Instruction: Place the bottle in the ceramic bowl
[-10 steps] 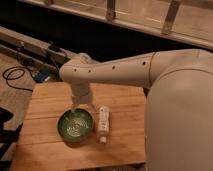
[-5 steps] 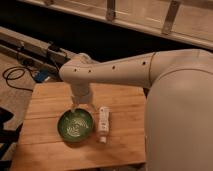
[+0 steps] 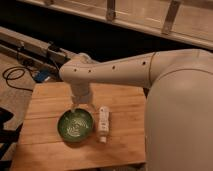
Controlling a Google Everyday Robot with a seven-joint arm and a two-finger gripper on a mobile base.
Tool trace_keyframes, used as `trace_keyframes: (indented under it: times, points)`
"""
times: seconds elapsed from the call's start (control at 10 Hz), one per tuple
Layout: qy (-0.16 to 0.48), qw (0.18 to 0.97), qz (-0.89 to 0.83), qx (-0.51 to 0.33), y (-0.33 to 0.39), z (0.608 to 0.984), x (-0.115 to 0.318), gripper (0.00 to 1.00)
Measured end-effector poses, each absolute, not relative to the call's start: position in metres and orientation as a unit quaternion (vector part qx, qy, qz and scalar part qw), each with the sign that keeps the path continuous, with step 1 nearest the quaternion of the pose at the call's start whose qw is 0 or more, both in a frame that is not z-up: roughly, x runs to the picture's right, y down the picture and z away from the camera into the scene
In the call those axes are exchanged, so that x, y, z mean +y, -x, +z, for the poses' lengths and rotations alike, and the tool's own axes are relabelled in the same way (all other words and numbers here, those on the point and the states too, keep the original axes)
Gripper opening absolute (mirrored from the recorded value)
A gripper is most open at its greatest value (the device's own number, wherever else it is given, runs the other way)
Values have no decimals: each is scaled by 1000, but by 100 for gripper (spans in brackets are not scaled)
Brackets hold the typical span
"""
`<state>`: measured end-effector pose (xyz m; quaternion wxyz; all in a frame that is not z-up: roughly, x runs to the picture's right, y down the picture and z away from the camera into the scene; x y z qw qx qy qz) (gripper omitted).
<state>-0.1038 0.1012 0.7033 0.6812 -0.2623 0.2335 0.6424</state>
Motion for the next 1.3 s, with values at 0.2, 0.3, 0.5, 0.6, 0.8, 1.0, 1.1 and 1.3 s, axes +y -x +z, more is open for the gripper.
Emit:
trace_keyframes:
  times: [0.2,0.3,0.5,0.6,0.8,1.0,1.1,1.3]
  points:
    - [262,681,642,233,104,703,101,65]
    - [262,681,642,233,104,703,101,65]
    - [262,681,642,233,104,703,101,65]
    - [262,681,643,233,104,703,101,65]
    - [257,684,646,223,98,705,100,65]
    - [241,684,658,202,66,711,96,65]
    - [236,682,664,195,49,712,97,65]
    - [228,676,679,174,12,718,103,65]
